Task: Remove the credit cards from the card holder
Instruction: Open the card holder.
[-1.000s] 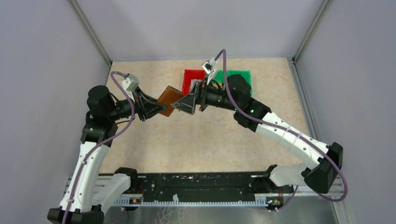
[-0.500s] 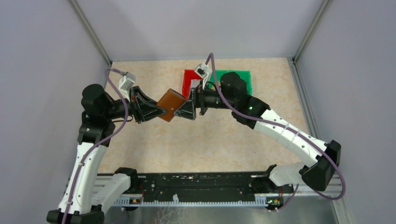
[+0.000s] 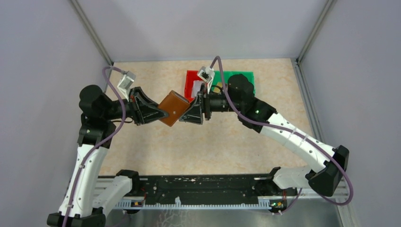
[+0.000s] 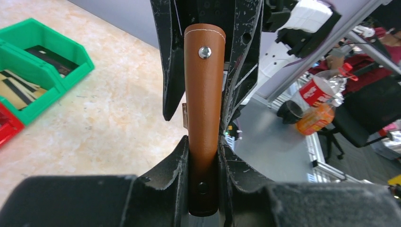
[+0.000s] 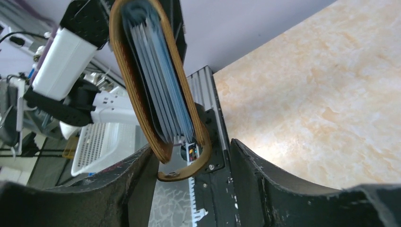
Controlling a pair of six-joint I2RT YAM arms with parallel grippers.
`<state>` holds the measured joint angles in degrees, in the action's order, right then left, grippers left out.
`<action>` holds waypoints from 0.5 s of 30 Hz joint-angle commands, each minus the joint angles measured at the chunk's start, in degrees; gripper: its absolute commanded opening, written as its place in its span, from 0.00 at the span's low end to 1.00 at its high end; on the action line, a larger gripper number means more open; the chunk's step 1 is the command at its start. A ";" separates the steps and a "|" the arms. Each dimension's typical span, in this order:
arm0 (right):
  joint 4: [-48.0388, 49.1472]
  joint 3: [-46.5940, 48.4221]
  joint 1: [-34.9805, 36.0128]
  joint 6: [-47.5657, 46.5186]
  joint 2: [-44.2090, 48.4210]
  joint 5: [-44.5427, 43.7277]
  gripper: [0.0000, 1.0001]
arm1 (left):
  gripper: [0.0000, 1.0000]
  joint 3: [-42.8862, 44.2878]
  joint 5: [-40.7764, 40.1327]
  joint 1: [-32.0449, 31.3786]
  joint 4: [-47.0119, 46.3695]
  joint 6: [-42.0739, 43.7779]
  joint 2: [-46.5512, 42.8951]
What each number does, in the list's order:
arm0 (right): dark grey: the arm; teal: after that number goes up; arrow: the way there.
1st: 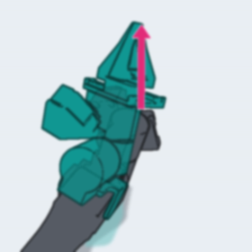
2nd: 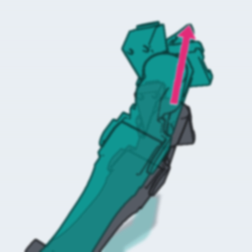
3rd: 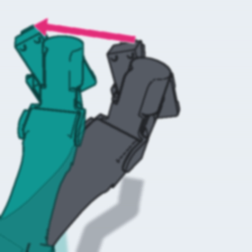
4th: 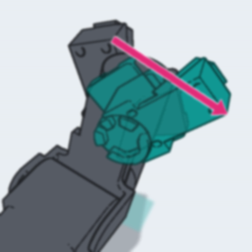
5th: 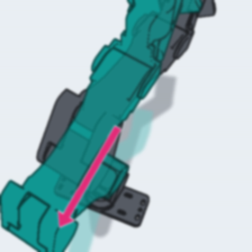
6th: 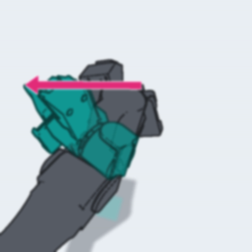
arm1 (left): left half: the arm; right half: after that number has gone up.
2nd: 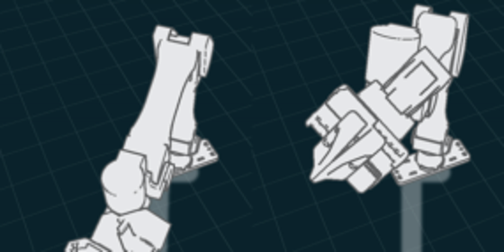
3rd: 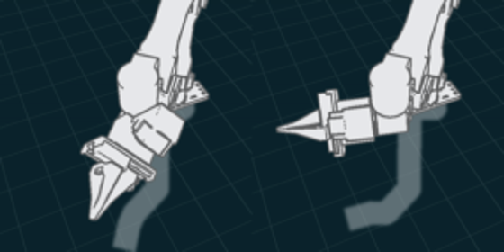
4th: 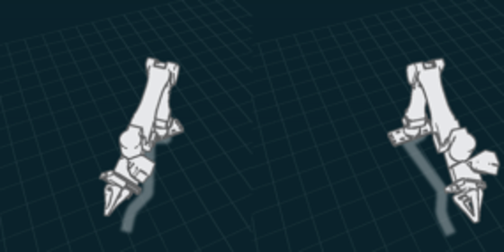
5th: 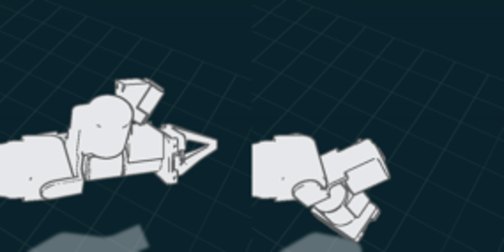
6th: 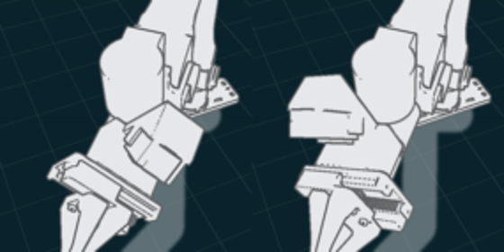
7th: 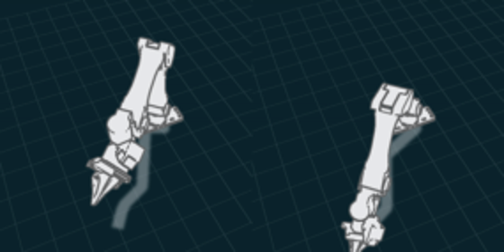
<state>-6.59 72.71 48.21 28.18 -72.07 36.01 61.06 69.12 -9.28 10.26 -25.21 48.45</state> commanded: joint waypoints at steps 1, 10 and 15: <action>4.91 -1.68 -0.10 -1.22 3.46 6.24 0.55 | 0.00 2.21 3.89 -0.13 -8.31 -11.21 1.02; 10.20 -1.57 -0.22 1.14 3.58 8.58 0.37 | 0.00 0.11 4.58 -0.13 -19.79 -24.93 1.31; 9.96 0.93 -0.21 0.67 2.10 9.07 0.33 | 0.00 0.02 5.16 -0.13 -20.19 -26.62 0.76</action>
<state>-0.58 69.80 48.21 29.10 -69.87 43.48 61.14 72.97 -9.28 -6.02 -48.10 50.39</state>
